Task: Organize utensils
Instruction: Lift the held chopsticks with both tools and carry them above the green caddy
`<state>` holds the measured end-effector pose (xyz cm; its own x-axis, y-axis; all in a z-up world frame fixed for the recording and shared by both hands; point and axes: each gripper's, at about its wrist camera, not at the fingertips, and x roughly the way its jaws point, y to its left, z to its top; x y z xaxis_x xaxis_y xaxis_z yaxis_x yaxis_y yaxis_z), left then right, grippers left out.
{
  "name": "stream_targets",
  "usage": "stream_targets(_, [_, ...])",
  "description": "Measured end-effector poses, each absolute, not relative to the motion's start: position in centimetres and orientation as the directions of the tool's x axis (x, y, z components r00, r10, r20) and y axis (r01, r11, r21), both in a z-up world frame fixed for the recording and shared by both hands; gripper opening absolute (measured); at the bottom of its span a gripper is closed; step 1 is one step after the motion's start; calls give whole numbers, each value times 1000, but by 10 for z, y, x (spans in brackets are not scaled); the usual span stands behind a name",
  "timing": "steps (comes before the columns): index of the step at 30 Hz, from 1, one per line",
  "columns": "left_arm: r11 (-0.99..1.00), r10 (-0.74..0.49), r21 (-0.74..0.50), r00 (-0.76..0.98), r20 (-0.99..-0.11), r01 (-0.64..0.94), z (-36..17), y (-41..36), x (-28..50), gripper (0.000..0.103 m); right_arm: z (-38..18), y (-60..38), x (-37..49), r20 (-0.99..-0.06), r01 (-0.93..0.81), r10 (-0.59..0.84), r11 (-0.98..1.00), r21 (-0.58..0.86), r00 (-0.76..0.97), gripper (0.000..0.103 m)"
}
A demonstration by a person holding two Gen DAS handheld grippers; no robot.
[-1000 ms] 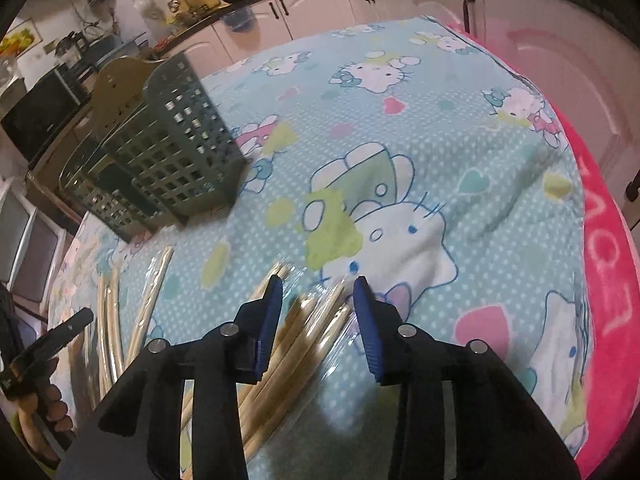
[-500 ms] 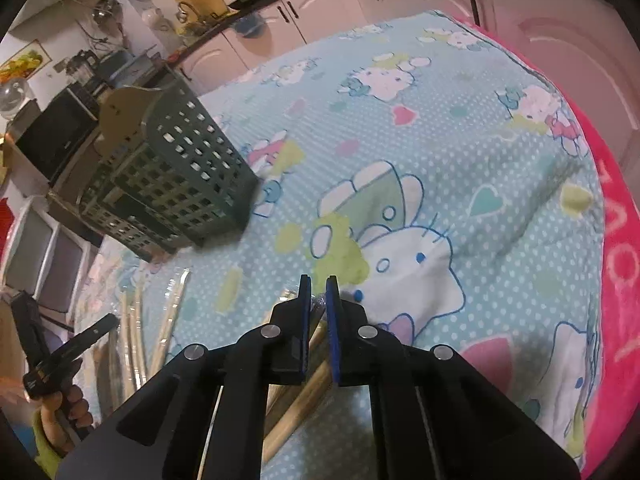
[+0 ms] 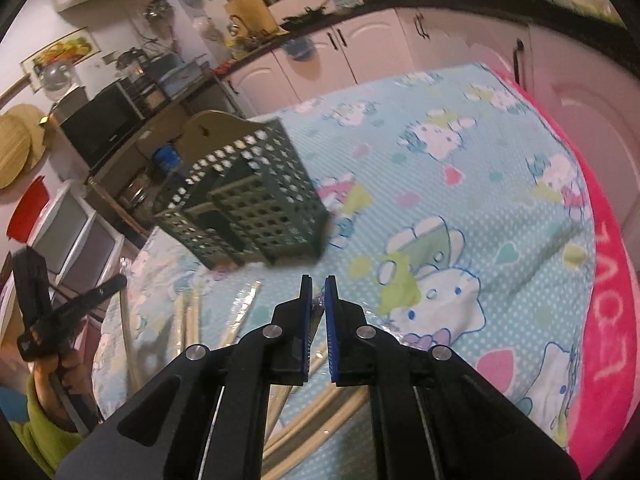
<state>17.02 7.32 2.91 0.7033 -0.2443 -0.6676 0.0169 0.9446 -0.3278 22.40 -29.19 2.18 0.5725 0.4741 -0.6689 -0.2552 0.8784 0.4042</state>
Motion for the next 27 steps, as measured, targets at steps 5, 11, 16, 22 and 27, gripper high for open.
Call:
stream_targets(5, [941, -258, -334, 741, -620, 49, 55, 71, 167, 1, 43, -282, 214, -639, -303, 490, 871, 386, 593, 6])
stream_targets(11, [935, -279, -343, 781, -558, 90, 87, 66, 165, 1, 70, -270, 203, -602, -359, 509, 861, 361, 615, 6])
stream_targets(16, [932, -295, -341, 806, -513, 124, 110, 61, 168, 1, 91, -261, 200, -572, -393, 519, 855, 339, 635, 5])
stream_targets(22, [931, -305, -330, 835, -458, 158, 137, 54, 177, 1, 123, -253, 203, -516, -420, 522, 853, 310, 680, 5])
stream_targets(27, [933, -301, -314, 859, -415, 175, 158, 49, 184, 1, 152, -249, 214, -447, -440, 531, 847, 297, 720, 5])
